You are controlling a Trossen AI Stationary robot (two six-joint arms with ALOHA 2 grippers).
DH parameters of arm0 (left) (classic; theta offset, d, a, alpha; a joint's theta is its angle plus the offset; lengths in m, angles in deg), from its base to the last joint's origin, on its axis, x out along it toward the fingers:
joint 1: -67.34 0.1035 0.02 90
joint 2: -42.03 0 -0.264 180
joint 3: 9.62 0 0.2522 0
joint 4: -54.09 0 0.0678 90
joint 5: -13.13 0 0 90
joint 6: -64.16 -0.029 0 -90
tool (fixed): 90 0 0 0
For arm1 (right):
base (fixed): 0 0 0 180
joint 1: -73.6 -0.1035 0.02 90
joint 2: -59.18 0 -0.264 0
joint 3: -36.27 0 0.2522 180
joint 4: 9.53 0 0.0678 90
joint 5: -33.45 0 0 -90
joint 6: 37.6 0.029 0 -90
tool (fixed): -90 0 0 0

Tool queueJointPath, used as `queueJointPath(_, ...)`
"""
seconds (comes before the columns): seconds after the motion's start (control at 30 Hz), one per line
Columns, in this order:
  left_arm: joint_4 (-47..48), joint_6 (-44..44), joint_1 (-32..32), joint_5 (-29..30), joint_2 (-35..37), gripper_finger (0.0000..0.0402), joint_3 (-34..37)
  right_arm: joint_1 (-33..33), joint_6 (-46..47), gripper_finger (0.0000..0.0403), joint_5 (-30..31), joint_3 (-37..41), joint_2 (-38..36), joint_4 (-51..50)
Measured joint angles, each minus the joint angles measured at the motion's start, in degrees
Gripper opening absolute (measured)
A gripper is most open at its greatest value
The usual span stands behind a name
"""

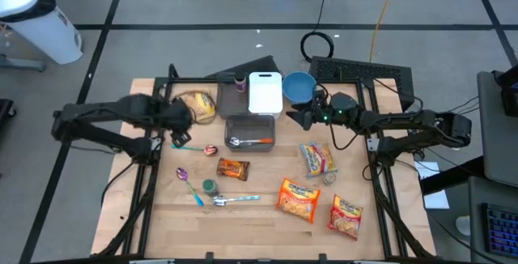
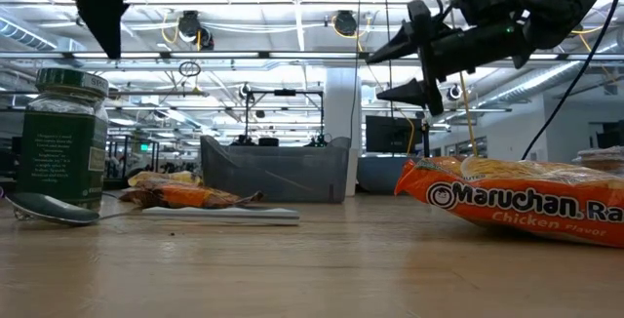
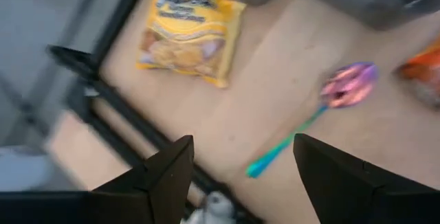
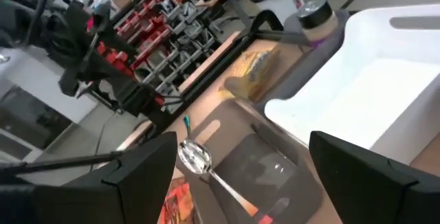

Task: Pick & Place Food Item
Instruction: Put the yellow noodle pack into the white bin

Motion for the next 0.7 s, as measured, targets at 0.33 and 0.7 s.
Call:
queueJointPath(0.33,-4.0,0.7,-6.9,15.1,-14.0,0.0246,2.1,-2.3,-1.2,0.0322,-0.8,0.0,0.0,-3.1)
queueJointPath(0.7,-21.8,-3.4,-1.3,10.7,-13.9,0.0246,18.7,-2.1,0.4,0.0322,-0.7,0.0,0.0,-3.1)
